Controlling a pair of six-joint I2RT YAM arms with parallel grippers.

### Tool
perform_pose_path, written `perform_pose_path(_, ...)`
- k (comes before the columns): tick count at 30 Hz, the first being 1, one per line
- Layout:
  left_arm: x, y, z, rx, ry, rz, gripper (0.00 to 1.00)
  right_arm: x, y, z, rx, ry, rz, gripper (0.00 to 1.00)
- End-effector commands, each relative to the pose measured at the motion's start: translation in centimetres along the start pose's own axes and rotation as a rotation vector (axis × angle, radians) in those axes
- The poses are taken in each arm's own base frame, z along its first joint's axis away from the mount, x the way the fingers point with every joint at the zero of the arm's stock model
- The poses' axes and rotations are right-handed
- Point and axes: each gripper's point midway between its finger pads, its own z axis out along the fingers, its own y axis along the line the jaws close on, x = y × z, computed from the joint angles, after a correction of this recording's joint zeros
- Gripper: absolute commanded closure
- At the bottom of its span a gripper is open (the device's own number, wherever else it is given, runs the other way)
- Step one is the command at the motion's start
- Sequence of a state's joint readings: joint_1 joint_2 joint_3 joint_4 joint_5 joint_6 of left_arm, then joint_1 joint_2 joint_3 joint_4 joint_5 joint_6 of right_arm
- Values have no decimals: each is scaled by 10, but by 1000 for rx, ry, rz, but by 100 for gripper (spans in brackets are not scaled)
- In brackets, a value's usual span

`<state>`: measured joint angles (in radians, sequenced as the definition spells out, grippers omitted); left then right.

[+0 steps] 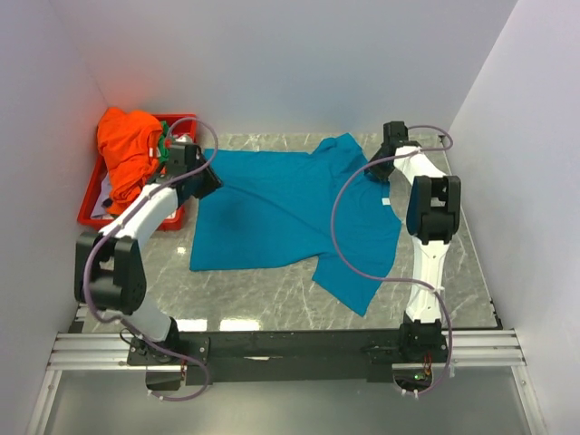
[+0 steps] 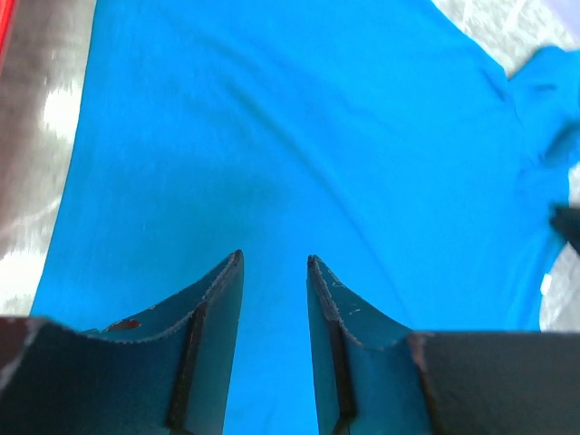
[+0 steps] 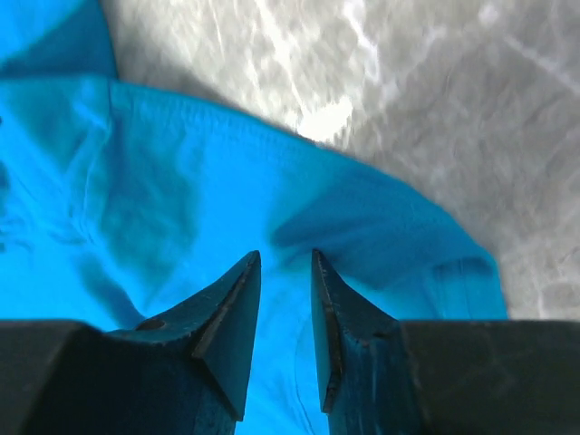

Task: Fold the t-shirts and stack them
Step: Flatten the tshirt out

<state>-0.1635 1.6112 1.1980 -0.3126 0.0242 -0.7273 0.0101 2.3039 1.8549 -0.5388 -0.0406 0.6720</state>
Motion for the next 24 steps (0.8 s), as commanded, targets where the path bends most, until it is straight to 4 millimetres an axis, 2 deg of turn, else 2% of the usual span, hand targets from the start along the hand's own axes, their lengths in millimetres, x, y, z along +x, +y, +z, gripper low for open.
perform_pose_path(1, -2, -12, -30, 73, -35, 8, 60, -11, -27, 6, 108, 12, 35, 64)
perform_pose_path(2, 6, -5, -32, 59, -25, 10, 60, -11, -33, 7, 120, 18, 45, 65)
perform_pose_path(4, 8, -3, -45, 76, -38, 12, 59, -17, -46, 10, 124, 22, 86, 67)
perform_pose_path(5, 19, 6, -45, 61, -22, 8, 59, -16, -42, 12, 81, 40, 102, 68)
perform_pose_path(6, 20, 6, -52, 71, -32, 1, 58, -17, -44, 12, 79, 40, 115, 68)
perform_pose_path(13, 70, 34, -57, 69, 56, -67, 59, -31, -55, 17, 113, 52, 120, 68)
perform_pose_path(14, 74, 35, -57, 72, 62, -74, 59, -40, -57, 17, 110, 38, 129, 68)
perform_pose_path(16, 80, 39, -57, 75, 64, -99, 60, -44, -55, 18, 82, 41, 134, 67)
perform_pose_path(19, 100, 57, -52, 45, 89, -125, 60, -54, -46, 16, 36, 36, 116, 67)
perform_pose_path(24, 108, 72, -57, 6, 61, -169, 61, -67, -34, 7, -6, 8, 79, 61)
